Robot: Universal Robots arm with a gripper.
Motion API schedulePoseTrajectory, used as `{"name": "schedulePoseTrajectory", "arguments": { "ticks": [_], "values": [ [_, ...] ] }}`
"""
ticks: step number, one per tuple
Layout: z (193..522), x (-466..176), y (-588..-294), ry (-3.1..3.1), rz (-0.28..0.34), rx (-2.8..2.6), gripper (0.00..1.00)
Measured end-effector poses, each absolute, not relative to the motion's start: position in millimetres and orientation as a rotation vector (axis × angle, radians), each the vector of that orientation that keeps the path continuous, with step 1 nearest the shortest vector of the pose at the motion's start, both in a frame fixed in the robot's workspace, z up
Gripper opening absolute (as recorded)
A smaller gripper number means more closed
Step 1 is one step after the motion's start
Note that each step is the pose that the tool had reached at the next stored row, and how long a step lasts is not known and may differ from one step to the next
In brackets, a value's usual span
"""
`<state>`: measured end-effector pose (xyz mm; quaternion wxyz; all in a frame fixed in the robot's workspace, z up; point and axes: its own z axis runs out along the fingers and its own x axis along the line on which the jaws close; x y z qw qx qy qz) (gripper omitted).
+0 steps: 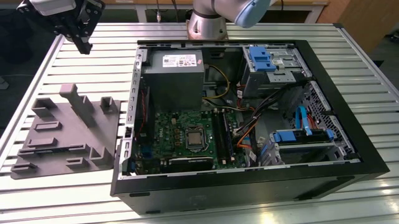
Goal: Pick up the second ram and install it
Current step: 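Reach for the second ram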
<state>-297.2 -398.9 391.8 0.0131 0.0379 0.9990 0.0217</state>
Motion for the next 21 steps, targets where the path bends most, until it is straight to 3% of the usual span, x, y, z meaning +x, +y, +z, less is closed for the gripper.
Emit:
{"name": "schedulePoseTrajectory", "arguments": {
  "ticks": [21],
  "values": [
    [391.5, -311.3, -399.0, 3.112, 0.068, 0.118, 0.11]
  ]
}}
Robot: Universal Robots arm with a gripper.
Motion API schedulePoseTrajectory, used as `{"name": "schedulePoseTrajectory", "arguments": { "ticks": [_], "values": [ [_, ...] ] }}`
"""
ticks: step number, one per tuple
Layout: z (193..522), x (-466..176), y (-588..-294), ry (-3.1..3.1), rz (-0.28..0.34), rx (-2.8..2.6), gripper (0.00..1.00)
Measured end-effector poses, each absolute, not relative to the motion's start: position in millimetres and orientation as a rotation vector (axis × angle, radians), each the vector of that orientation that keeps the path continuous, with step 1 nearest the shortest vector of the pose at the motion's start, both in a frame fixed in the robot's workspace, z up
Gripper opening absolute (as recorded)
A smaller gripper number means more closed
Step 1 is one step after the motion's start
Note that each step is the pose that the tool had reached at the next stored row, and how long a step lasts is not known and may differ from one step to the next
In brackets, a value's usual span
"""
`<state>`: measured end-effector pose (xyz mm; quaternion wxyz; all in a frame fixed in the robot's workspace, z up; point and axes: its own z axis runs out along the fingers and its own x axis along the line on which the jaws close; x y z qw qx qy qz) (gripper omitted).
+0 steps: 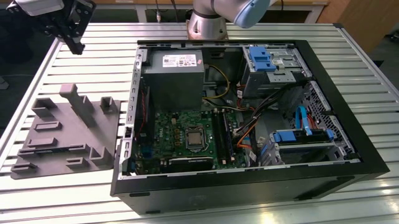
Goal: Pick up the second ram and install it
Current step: 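Reach for the second ram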
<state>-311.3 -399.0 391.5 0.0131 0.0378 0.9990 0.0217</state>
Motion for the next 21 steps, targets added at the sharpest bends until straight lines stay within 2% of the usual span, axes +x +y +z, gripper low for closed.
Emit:
{"name": "schedulePoseTrajectory", "arguments": {
  "ticks": [21],
  "values": [
    [391.3, -324.1, -399.3, 3.112, 0.068, 0.118, 0.11]
  ]
}}
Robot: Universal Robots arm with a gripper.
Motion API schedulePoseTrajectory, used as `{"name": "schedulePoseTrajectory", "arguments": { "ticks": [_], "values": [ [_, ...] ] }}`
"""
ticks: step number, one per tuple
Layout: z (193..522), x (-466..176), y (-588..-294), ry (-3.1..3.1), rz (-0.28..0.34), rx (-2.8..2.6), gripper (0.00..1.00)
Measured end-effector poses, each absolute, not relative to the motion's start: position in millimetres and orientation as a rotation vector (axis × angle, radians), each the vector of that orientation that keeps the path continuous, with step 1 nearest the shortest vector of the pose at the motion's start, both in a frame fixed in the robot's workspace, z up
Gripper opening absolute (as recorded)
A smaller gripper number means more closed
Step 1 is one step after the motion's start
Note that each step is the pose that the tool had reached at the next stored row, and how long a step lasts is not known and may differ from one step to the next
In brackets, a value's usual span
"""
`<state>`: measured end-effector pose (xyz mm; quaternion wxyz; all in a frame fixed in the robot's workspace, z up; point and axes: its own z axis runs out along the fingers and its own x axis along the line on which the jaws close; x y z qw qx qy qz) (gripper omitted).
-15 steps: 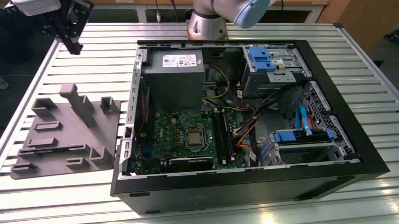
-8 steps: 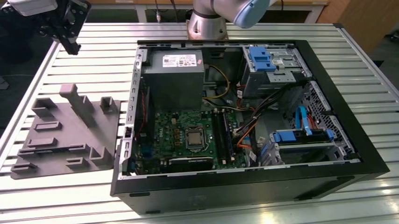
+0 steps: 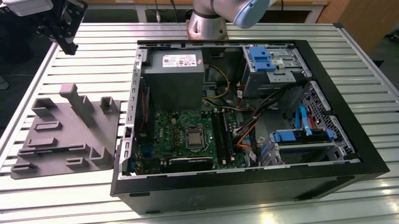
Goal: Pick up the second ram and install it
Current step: 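Reach for the second ram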
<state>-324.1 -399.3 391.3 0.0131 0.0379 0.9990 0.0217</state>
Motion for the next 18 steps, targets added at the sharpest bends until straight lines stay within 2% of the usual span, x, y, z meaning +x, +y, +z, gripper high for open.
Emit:
{"name": "schedulePoseTrajectory", "arguments": {
  "ticks": [18],
  "values": [
    [390.4, -335.0, -401.5, 3.112, 0.068, 0.118, 0.11]
  ]
}}
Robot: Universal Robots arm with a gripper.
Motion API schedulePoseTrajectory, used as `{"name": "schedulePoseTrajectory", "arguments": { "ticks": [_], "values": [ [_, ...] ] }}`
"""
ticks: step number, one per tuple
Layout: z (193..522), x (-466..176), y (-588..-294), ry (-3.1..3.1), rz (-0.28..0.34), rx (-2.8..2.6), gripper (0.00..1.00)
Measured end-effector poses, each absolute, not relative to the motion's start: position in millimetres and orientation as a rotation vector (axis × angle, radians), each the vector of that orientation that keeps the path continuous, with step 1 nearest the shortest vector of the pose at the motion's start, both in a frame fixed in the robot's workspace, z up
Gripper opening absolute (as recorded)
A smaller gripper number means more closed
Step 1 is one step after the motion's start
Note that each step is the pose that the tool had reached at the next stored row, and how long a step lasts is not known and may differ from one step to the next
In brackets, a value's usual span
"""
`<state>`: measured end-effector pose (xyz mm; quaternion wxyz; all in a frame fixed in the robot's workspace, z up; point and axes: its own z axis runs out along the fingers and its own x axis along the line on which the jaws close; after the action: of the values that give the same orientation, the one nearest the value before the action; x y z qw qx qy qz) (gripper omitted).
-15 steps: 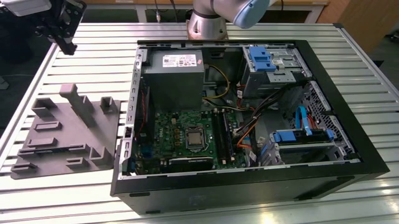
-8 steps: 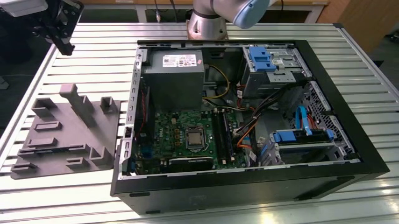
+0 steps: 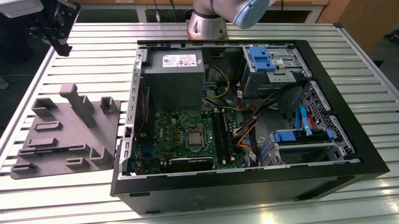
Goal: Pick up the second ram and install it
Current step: 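Reach for the second ram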
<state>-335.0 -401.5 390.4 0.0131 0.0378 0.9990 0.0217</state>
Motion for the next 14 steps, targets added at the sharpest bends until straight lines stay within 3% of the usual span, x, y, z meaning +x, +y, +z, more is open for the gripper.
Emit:
{"name": "schedulePoseTrajectory", "arguments": {
  "ticks": [14],
  "values": [
    [388.4, -342.4, -404.5, 3.112, 0.067, 0.118, 0.11]
  ]
}}
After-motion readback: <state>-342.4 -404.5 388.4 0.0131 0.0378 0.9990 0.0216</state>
